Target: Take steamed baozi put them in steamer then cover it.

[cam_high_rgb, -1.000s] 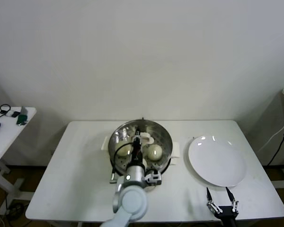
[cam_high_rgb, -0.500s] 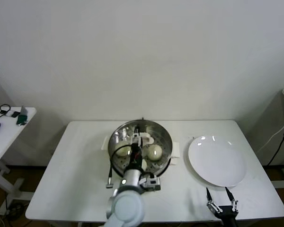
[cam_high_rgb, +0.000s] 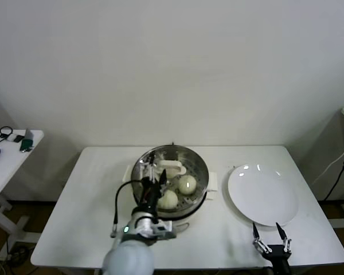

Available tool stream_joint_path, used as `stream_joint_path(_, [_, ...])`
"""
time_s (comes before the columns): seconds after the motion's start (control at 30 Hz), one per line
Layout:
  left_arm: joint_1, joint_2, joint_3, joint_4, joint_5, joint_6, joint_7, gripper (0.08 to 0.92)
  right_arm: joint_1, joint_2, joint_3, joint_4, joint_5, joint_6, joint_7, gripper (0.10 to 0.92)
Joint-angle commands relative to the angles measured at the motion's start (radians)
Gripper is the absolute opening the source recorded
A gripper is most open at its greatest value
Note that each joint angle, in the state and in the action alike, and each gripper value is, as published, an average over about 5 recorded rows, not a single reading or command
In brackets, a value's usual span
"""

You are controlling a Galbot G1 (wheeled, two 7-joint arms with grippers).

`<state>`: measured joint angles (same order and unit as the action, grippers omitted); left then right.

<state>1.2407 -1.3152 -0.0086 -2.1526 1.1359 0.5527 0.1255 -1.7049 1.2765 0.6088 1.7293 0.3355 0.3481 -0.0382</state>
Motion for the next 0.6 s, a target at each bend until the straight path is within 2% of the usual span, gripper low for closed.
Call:
stream_joint_path(0.03, [0.344, -0.022, -0.573, -0.074, -0.888, -0.471, -0.285, 0.823, 0.008, 0.013, 0.015, 0.056, -0.045, -0.01, 0.038, 0.823])
stream_joint_path(0.13, [0.47, -0.011, -0.725, -0.065, -1.116, -0.586, -0.269, 0.823, 0.001, 0.013, 0.017, 0.063, -0.044, -0.01, 0.039, 0.823])
stream_joint_path(0.23, [0.567, 0.007, -0.785, -0.025, -1.237, -0.678, -0.266, 0.823, -0.004, 0.012, 0.016, 0.063, -0.04, -0.011, 0.043, 0.823])
stream_joint_path(0.4, [0.618, -0.022, -0.738, 0.056, -1.252, -0.818, -0.261, 0.823, 0.008, 0.02, 0.01, 0.049, -0.03, -0.001, 0.049, 0.823])
stream_joint_path(0.6, [0.611, -0.06, -0.69, 0.139, -1.336, -0.877, -0.186, 0.823, 0.021, 0.02, 0.007, 0.044, -0.032, 0.003, 0.056, 0.823])
